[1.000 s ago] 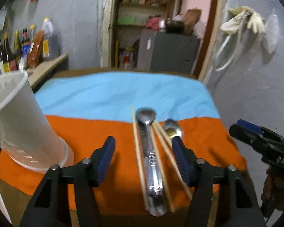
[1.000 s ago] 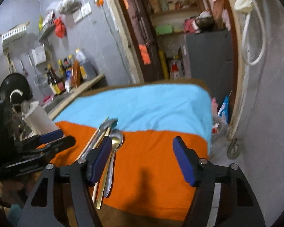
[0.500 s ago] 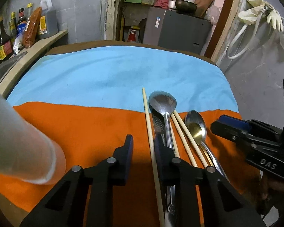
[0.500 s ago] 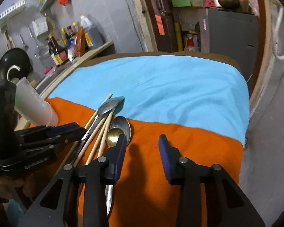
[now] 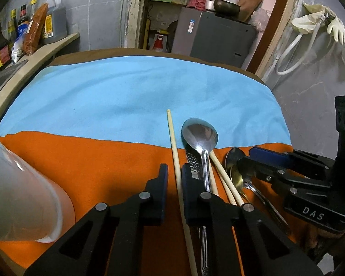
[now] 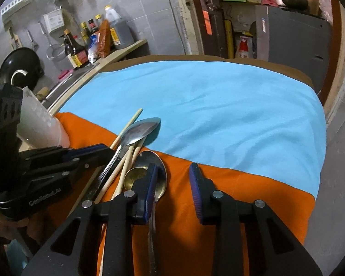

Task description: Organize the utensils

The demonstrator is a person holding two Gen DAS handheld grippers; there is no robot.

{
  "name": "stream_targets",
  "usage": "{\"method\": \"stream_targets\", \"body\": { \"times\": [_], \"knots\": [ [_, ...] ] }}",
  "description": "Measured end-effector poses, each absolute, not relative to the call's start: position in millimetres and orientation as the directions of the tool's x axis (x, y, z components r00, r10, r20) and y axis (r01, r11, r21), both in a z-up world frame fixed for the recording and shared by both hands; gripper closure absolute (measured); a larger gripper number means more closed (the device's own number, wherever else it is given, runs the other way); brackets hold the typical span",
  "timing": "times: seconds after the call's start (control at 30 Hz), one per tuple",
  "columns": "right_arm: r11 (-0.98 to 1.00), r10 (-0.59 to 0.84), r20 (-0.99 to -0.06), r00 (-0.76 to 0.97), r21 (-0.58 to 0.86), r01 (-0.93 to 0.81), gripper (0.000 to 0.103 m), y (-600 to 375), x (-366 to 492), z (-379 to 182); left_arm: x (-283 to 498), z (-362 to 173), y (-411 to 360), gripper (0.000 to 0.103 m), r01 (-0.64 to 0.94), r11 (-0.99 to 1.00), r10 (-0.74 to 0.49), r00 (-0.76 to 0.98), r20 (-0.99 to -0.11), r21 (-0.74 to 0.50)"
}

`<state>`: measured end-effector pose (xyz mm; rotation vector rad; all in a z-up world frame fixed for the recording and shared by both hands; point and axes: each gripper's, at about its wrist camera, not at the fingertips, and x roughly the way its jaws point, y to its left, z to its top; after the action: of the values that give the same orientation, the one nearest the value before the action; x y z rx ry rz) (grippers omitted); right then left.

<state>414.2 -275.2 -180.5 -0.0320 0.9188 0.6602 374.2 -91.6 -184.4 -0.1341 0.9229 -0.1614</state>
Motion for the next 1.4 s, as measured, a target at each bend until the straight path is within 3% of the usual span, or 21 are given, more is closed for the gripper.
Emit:
{"method": "stream_targets", "body": {
  "times": [0.4,0.53,0.73,0.97,1.03,1.1,1.33,1.37,1.4],
  "knots": [
    [0.763,0.537,-0.755,0.377,0.243,-0.599,0.076,-260,418,-181,371,-184,-88,0.096,0.066,0.978,-0.199,0.586,-0.785,-0.199],
    [0.775,0.539,-0.751,0.382,0.264,-0.574,0.097,-262,421,-182,370,-185,-89,0.096,0.065,0.978,-0.198,0.586,-0.785,-0.198],
    [0.809,0.561,-0.71,0.425,0.364,-0.461,0.101,-295,422,-182,370,-185,-91,0.096,0.063,0.979,-0.193,0.589,-0.785,-0.194],
    [0.798,0.591,-0.684,0.427,0.419,-0.433,0.096,-311,418,-181,369,-186,-91,0.096,0.063,0.979,-0.194,0.593,-0.782,-0.195],
    [0.777,0.612,-0.682,0.4,0.423,-0.466,0.068,-305,416,-181,369,-187,-90,0.096,0.062,0.978,-0.197,0.593,-0.781,-0.2],
    [0.771,0.611,-0.686,0.396,0.402,-0.493,0.063,-296,413,-179,369,-187,-89,0.096,0.061,0.976,-0.202,0.593,-0.779,-0.207],
    [0.77,0.582,-0.722,0.373,0.344,-0.537,0.065,-277,420,-182,368,-186,-88,0.096,0.06,0.974,-0.21,0.597,-0.774,-0.218],
    [0.771,0.575,-0.728,0.373,0.33,-0.544,0.069,-275,420,-182,368,-186,-88,0.096,0.06,0.974,-0.21,0.597,-0.774,-0.218],
    [0.777,0.558,-0.739,0.379,0.304,-0.551,0.08,-271,420,-182,368,-186,-88,0.096,0.061,0.974,-0.211,0.597,-0.774,-0.218]
  ]
}}
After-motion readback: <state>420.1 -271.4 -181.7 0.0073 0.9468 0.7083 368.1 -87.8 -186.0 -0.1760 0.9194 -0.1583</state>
